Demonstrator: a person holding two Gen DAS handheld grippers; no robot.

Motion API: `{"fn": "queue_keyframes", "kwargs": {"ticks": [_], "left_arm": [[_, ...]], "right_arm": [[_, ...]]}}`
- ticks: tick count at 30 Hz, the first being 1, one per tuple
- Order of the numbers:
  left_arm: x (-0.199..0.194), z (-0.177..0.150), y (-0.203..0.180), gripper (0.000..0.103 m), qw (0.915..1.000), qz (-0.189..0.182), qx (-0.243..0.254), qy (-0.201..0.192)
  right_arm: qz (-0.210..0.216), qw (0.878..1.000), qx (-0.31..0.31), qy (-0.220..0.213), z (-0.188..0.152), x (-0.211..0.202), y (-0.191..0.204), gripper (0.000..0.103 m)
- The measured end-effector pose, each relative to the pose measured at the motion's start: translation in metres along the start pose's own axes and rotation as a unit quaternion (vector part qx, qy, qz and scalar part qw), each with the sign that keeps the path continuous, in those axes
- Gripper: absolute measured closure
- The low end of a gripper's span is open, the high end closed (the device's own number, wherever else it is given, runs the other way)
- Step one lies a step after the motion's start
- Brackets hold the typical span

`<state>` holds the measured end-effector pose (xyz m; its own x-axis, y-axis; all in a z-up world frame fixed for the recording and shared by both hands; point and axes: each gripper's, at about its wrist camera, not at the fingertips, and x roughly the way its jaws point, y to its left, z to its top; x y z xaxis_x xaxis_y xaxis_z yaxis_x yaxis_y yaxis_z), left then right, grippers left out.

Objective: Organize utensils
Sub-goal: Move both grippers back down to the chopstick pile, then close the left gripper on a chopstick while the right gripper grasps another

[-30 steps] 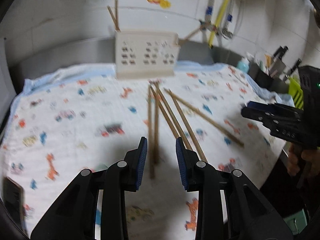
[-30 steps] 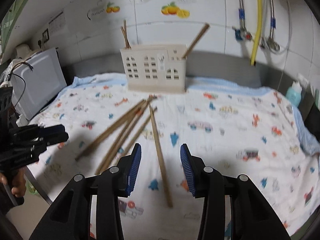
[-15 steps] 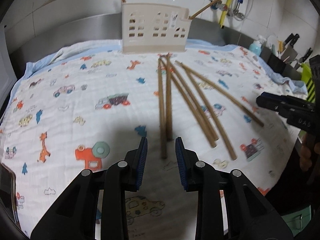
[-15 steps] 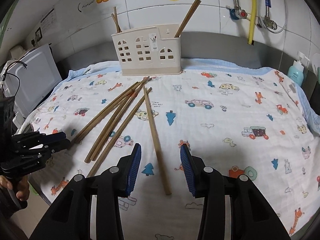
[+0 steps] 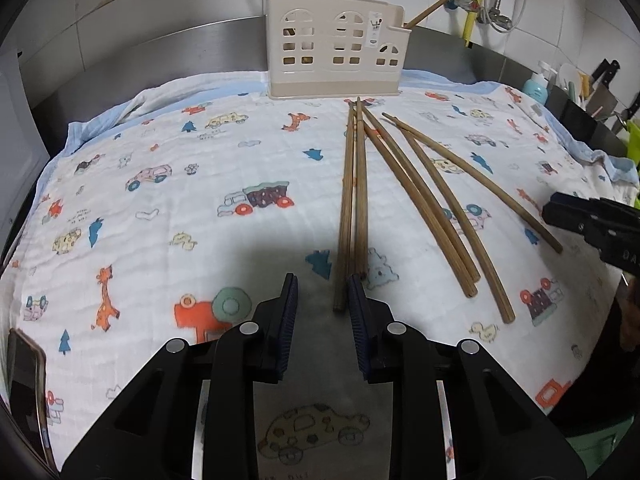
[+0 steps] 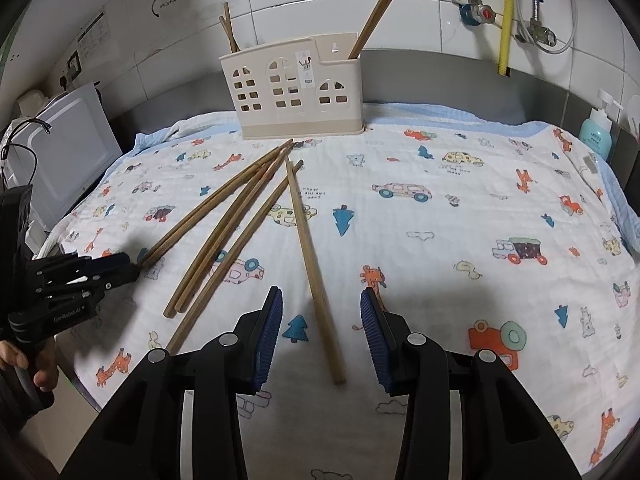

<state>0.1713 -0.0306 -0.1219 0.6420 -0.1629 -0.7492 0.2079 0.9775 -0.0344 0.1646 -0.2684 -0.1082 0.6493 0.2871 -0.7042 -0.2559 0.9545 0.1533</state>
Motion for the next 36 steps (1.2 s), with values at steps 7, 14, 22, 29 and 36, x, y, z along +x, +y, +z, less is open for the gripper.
{"fn": "queue_keyframes", "kwargs": {"ticks": [7,14,22,29,36], "left_arm": [[0.007,0.008,0.003,0.093,0.9998,0.001,-0.017,0.000],[0.011,0.010,0.002,0.094,0.9996,-0.005,-0.026,-0.001],[0.013,0.011,0.008,0.094,0.9991,-0.025,-0.035,-0.004],[0.017,0.015,0.007,0.094,0.9993,-0.030,-0.023,-0.004],[0.017,0.016,0.004,0.095,0.9996,-0.020,-0.020,-0.003]], "right_arm": [[0.002,1.000,0.004,0.007,-0.002,0.005,-0.002,0.064],[0.010,1.000,0.000,0.013,-0.005,0.009,-0.002,0.078],[0.007,1.000,-0.011,0.020,-0.006,0.018,0.000,0.084],[0.000,1.000,-0.020,0.013,-0.004,0.024,0.003,0.084],[-0.023,0.999,-0.043,0.010,-0.004,0.024,0.007,0.095]]}}
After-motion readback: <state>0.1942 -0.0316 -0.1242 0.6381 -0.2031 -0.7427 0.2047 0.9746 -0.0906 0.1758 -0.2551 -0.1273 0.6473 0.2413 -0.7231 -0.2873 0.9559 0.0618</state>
